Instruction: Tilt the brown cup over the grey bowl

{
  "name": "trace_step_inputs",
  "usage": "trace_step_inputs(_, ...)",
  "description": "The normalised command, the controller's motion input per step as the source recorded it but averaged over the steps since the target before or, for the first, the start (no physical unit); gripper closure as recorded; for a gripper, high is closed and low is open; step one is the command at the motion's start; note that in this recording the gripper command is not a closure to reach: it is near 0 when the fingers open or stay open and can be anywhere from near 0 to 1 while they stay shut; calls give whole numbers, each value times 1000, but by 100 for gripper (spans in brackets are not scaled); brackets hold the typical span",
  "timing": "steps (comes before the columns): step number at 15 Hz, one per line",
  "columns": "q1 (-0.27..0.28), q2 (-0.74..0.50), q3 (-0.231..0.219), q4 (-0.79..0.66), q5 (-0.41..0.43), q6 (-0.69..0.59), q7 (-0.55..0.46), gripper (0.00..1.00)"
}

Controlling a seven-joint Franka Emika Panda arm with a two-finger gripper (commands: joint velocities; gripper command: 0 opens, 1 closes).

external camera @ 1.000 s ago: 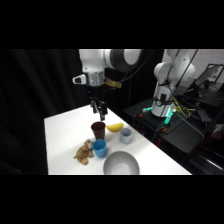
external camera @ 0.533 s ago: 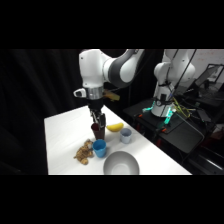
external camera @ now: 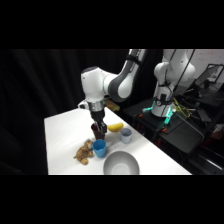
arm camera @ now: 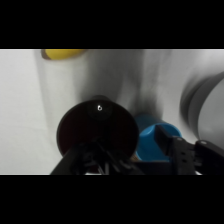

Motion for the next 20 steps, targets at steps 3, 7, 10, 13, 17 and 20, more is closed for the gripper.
trace_step_inputs(3,-24,-18,32,5,-2,81,57,100)
trace_step_inputs(7,20,-79,-1,-6,-72,44,115,11)
trace_step_inputs(10,52,-209,-43,10,-137,-162,166,10)
trace_step_inputs(13,91,-462,-70,61,-217,-481,185,11)
trace_step_inputs(17,113,-467,-20,190,-231,-613,203,12)
trace_step_inputs(20,89,-183,115,266,50,-504,-37,12)
